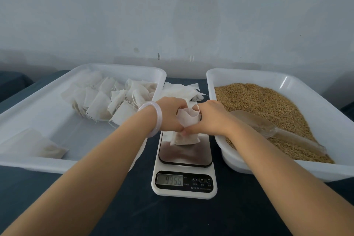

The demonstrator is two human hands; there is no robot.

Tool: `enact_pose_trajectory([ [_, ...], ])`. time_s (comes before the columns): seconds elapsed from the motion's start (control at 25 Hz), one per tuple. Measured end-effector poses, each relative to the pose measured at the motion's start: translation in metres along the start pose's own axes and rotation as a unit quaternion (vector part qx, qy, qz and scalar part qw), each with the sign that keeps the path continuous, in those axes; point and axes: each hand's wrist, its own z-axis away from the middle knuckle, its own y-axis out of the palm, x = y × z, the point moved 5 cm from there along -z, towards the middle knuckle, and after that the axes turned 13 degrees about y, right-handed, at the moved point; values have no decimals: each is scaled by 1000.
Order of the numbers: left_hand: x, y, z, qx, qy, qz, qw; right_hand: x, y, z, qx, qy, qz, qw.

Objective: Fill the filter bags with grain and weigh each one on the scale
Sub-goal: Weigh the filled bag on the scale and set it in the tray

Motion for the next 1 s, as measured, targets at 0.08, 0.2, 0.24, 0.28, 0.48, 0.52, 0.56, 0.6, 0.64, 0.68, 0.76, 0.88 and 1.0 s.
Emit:
enact_pose_trajectory([
  [0.08, 3, -1, 0, -24, 6, 26, 999, -2, -1, 0, 2, 6, -23, 1000],
  [0.2, 4, -1, 0, -28, 13, 33, 999, -2, -2, 2, 7, 3, -42, 999],
  [0.24, 4, -1, 0, -27, 12, 33, 999, -2, -2, 2, 8, 1, -46, 999],
  [0.28, 4, -1, 0, -25, 11, 29, 999, -2, -2, 2, 8, 1, -48, 999],
  [0.48, 3, -1, 0, -17, 10, 25, 999, -1, -2, 3, 9, -1, -46, 999],
  [0.52, 3, 0, 0, -18, 11, 27, 999, -1, -2, 3, 7, -2, -45, 999],
  [0.56, 4, 0, -1, -19, 11, 28, 999, -1, -2, 3, 5, -2, -43, 999],
  [0.6, 4, 0, -1, -19, 10, 29, 999, -1, -2, 3, 3, -3, -42, 999],
  [0.64, 4, 0, -1, -19, 10, 30, 999, -1, -2, 3, 2, -3, -42, 999],
  [0.68, 4, 1, -1, -19, 11, 30, 999, -1, -2, 4, 2, -2, -41, 999],
  [0.76, 5, 1, -1, -18, 13, 31, 999, -1, -2, 4, 3, -2, -41, 999],
  [0.88, 5, 2, -1, -19, 11, 32, 999, -1, -2, 4, 3, -4, -39, 999],
  [1.0, 5, 1, -1, -19, 13, 30, 999, -1, -2, 3, 2, -6, -38, 999],
])
